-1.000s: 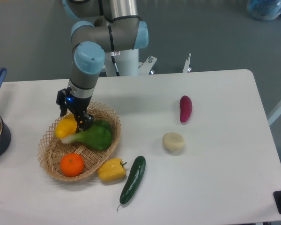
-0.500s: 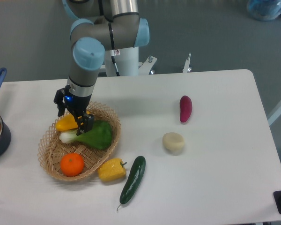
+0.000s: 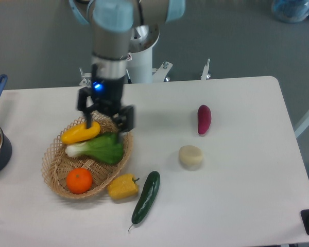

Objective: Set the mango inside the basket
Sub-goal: 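Raise the open gripper up away from the basket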

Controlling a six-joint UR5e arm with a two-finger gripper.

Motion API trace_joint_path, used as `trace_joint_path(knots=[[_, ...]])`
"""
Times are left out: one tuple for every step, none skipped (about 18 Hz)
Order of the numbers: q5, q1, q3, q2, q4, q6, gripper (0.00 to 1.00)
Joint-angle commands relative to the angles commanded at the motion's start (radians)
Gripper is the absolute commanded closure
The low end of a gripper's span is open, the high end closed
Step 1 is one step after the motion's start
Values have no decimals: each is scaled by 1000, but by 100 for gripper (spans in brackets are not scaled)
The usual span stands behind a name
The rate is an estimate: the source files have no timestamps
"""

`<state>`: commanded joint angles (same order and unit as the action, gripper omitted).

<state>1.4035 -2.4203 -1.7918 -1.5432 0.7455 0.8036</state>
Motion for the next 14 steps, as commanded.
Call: trace_joint_path(knots=[[11,-34,11,8,2,41,0],[17,-63,15,15,2,99,0],[17,-94,17,26,6,170,0],[17,-127,22,38,32,240,0],[15,-159,29,49,72,308,0],[15,-184,37,57,107,369,0],[15,-201,45,70,139,426,0],[15,-216,48,87,181,483,0],[17,-239,48,106,228,543,0],[17,-261,45,118,265,607,0],[17,-276,48,124,293,668,0],[17,-282,48,127,305,712,0],[17,-286,46,133,311,730,0],[17,-286,42,138,314,730,0]])
